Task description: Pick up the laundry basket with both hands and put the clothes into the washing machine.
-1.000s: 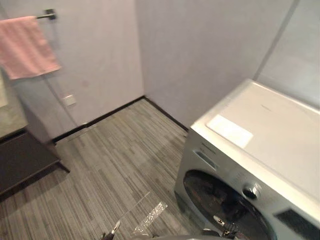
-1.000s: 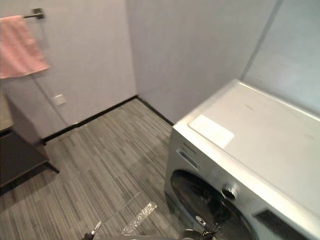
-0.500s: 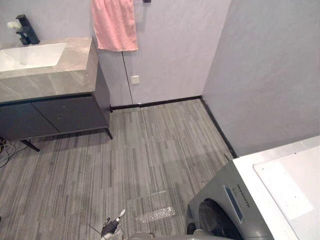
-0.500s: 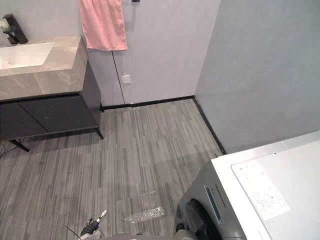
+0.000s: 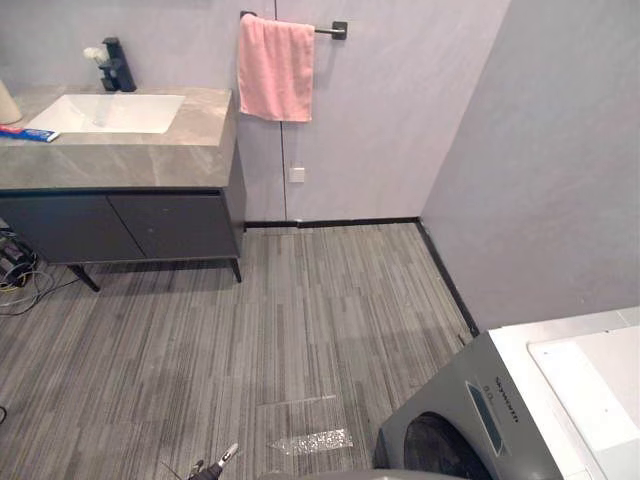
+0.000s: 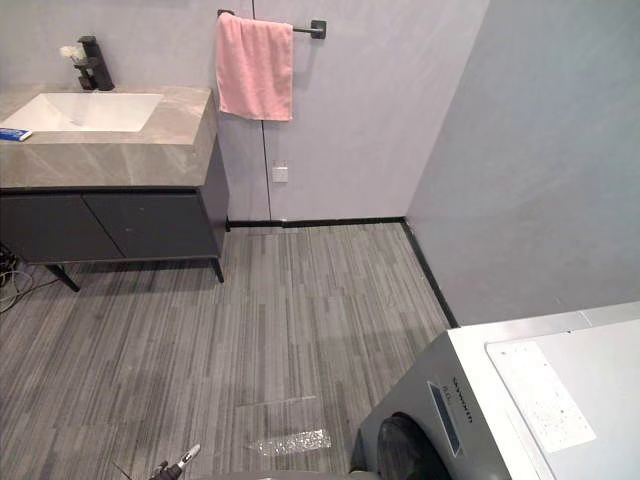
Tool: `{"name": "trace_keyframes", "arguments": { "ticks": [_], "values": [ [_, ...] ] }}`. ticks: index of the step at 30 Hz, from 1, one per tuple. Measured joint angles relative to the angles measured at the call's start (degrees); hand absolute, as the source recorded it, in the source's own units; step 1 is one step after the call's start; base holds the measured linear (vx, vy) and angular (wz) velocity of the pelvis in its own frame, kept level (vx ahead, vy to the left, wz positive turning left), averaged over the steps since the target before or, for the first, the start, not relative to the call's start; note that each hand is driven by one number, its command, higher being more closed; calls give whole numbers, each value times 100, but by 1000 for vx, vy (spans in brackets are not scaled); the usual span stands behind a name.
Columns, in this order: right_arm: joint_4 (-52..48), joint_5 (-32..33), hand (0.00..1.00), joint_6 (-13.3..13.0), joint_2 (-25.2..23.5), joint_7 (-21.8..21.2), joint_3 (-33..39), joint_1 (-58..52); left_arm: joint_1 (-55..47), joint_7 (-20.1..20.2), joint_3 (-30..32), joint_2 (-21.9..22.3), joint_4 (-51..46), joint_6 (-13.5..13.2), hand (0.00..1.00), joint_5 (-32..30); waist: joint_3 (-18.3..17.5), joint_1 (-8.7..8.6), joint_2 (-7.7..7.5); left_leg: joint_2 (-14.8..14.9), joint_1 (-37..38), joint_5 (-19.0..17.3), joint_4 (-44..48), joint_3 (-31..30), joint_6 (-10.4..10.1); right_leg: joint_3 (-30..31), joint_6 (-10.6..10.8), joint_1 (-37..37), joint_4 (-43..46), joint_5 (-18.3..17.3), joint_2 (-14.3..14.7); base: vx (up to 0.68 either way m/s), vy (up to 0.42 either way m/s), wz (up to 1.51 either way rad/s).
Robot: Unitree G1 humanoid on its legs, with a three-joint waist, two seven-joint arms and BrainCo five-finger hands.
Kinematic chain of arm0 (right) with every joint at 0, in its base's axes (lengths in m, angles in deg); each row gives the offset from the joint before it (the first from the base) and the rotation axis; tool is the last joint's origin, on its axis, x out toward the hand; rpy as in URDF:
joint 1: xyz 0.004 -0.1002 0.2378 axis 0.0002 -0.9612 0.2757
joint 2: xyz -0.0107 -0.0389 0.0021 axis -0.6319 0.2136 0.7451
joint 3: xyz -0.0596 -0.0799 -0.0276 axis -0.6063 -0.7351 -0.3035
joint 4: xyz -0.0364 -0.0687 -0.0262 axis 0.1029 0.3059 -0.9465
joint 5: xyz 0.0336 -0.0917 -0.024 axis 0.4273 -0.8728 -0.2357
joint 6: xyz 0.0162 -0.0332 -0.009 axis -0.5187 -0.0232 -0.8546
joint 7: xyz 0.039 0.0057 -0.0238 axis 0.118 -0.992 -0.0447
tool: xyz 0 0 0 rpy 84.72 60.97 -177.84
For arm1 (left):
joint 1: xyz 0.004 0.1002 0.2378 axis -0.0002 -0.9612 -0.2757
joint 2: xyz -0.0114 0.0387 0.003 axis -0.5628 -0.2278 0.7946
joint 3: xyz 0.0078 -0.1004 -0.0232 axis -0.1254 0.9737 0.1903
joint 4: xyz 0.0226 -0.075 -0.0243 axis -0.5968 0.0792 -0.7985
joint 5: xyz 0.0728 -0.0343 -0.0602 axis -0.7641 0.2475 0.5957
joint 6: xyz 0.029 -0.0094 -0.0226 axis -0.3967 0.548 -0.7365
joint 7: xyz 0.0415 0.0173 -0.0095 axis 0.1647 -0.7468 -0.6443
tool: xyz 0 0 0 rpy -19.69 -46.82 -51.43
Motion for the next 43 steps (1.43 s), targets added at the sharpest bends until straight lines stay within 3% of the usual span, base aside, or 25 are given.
{"name": "trace_keyframes", "arguments": {
  "ticks": [1,2,3,5,6,7,8,10,13,14,16,20,24,25,27,29,31,33,37,43],
  "values": [
    [-7,2,0,4,0,-28,0,-5,0,0,61,22,-5,-11,0,-1,15,13,21,145,-1,-109,32,261,209,-21,10,13,14,8,19,-168,46,-6],
    [-56,-4,0,24,13,-36,-21,-32,-69,-4,295,110,-3,-16,0,27,34,18,30,689,6,-273,182,1309,388,-53,179,109,11,100,71,-109,-25,-15],
    [-73,-52,0,-4,56,2,-159,-59,-127,-18,352,122,30,-11,0,68,32,5,61,815,9,-273,160,1635,389,23,235,108,4,101,76,-120,-16,-10],
    [-77,-117,0,-51,101,182,-345,-29,-124,-20,318,102,93,-9,0,62,36,4,52,719,19,-271,-67,1738,386,49,283,93,-121,55,-53,-69,73,25],
    [-77,-124,0,-144,48,274,-431,-21,-111,-43,343,27,139,-13,0,46,36,-2,-142,698,52,-199,61,1924,483,84,447,83,-380,61,-290,-95,137,42],
    [-66,-120,0,-175,240,319,-415,-69,-131,-72,342,108,183,-6,0,37,60,3,312,1070,-62,-237,174,1661,333,-8,500,83,-436,104,-86,-74,131,44],
    [-60,-140,0,-190,324,287,-421,-73,-148,-96,335,142,252,2,0,39,48,-64,295,1092,-78,-65,129,1777,218,-22,631,121,-481,206,-94,-12,108,26],
    [-65,-220,0,-268,335,425,-405,80,-289,-160,229,60,469,40,0,45,-33,-135,179,698,190,102,-586,1883,186,-33,582,194,-694,271,-416,88,115,26],
    [-54,-216,0,-285,409,470,-435,79,-306,-160,-234,-53,432,63,0,53,-53,-130,78,381,461,454,-1142,1869,311,-178,575,196,-646,291,-704,57,78,27],
    [-58,-213,0,-288,445,471,-436,91,-307,-156,-381,-85,430,59,0,54,-71,-134,182,315,533,552,-1291,1881,330,-179,561,200,-639,301,-757,94,79,1],
    [-58,-216,0,-290,492,467,-439,139,-297,-149,-583,-137,428,29,0,51,-70,-148,115,193,657,641,-1518,1893,378,-177,576,198,-595,317,-855,135,97,-5],
    [-58,-216,0,-293,542,461,-437,179,-113,-109,-857,-223,427,-20,0,24,-75,-179,131,105,879,762,-1797,1877,515,-350,635,173,-307,368,-934,128,54,-1],
    [-65,-216,0,-307,529,452,-439,300,-86,-2,-1075,-246,427,-41,0,-19,-1,-257,203,219,1102,770,-1885,1851,522,-458,568,-129,579,329,-844,136,32,0],
    [-66,-216,0,-310,478,444,-443,347,-82,14,-1081,-277,445,-29,0,-52,-1,-294,186,330,1163,770,-1883,1837,522,-441,480,-177,589,148,-649,86,-37,0],
    [-66,-213,0,-352,348,399,-440,485,-44,85,-1074,-316,491,-11,0,-93,19,-293,149,403,1151,778,-1874,1829,505,-566,407,-50,130,161,-244,51,-82,-4],
    [-64,-214,0,-379,311,332,-431,659,76,136,-1061,-337,598,5,0,-122,61,-290,144,396,1135,784,-1892,1791,494,-710,425,189,-228,168,-227,-17,-70,4],
    [-73,-220,0,-402,358,307,-419,789,168,139,-1060,-231,617,13,0,-109,178,-291,266,448,1194,841,-1927,1706,406,-794,472,318,-392,208,-169,-39,-77,21],
    [-61,-219,0,-391,392,287,-417,769,140,139,-1045,-232,621,19,0,-57,176,-269,279,513,1217,876,-1983,1686,350,-823,446,388,-518,259,-76,-50,-73,5],
    [-43,-226,0,-271,417,32,-431,784,126,156,-1048,-215,629,21,0,11,173,-267,283,632,1357,1168,-2461,1559,189,-963,366,437,-705,329,122,-44,-105,11],
    [-44,-219,0,-375,435,44,-651,814,115,199,-1050,-227,628,15,0,11,157,-259,241,607,1475,1200,-2542,1557,191,-978,388,603,-854,413,117,-60,-21,1]
  ]
}}
